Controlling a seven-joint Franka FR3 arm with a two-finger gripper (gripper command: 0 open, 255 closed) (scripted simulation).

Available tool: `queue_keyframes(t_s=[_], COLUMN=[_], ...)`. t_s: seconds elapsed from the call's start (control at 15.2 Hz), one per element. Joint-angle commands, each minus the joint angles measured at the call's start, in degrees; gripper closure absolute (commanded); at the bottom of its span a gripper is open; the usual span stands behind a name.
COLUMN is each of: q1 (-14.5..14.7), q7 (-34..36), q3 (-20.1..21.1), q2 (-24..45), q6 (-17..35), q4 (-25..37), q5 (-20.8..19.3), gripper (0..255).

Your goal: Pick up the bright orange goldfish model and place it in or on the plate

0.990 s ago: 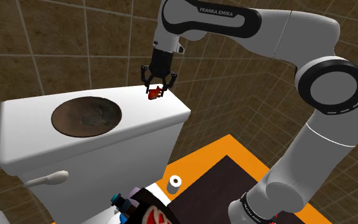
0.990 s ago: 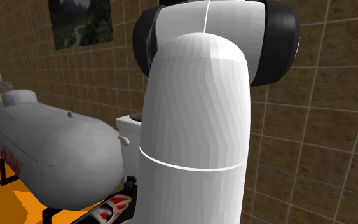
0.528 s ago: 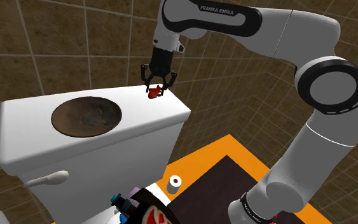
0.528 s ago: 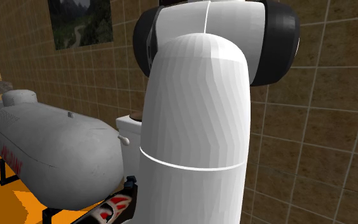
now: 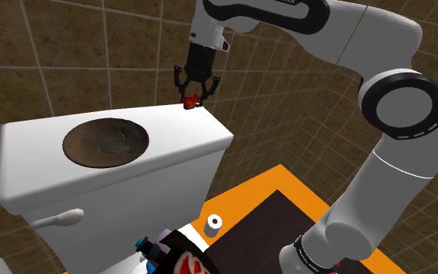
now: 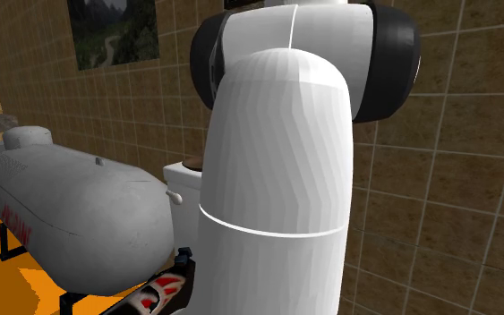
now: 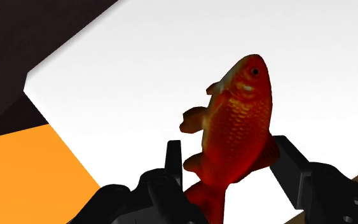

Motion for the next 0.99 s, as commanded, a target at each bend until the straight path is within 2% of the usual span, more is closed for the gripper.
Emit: queue_keyframes(t_s=[0.0, 0.59, 0.92], q1=[0.06, 0.38, 4.76], q7=[0.43, 2.09, 8.92], q3=[0.04, 0.22, 2.88], q2=[0.5, 2.87, 4.57], q6=[-1.78, -8.76, -7.74], q4=[2.28, 11.75, 13.79], q5=[-0.09, -0.45, -0.7], gripper=[255, 255, 255])
